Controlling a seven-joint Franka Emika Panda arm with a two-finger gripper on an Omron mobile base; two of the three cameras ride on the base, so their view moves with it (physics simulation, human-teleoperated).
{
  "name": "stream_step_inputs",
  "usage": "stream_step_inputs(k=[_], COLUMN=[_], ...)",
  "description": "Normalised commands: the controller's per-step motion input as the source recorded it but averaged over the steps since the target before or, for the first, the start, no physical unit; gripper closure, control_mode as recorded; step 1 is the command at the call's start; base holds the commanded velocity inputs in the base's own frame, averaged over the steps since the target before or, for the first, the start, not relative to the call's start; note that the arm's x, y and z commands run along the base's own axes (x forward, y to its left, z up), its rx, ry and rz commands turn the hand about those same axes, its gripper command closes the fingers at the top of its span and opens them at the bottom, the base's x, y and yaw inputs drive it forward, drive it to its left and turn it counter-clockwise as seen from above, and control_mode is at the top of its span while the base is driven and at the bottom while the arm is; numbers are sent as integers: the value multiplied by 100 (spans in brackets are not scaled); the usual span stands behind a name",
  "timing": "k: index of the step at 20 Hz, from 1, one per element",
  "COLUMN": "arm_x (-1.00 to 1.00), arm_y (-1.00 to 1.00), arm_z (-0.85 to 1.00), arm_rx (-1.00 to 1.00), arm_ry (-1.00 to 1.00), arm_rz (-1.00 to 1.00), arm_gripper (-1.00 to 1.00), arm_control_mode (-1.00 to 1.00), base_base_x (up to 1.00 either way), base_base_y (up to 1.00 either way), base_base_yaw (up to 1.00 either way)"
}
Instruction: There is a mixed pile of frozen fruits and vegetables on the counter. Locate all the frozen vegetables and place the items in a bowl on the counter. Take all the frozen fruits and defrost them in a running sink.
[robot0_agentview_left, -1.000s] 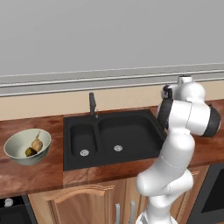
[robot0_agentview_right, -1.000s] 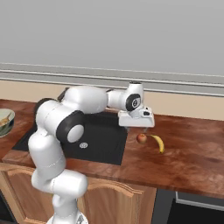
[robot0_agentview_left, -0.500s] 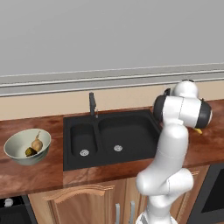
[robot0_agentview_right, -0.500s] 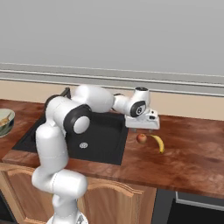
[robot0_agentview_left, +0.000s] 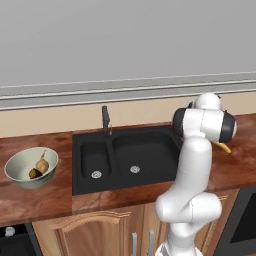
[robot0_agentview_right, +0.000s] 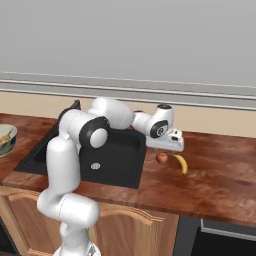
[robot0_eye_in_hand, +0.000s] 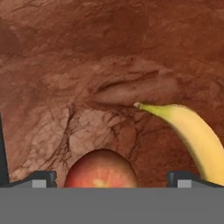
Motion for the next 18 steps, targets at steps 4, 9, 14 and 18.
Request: stream_step_inputs(k=[4,9,14,18], arm_x=[-2,-2,0,-1], arm_y=[7,1,-10,0], arm_z=[-29,-30,-26,-38], arm_rx=[0,0,0,0], arm_ry=[12,18,11,3], arm_rz=[-4,-2,-1,-2], arm_gripper=[-100,-100,-100,100], arm_control_mode=[-100,-100,-100,-100], base_base_x=[0,0,0,0], base_base_y=[0,0,0,0], base_base_yaw=[0,0,0,0])
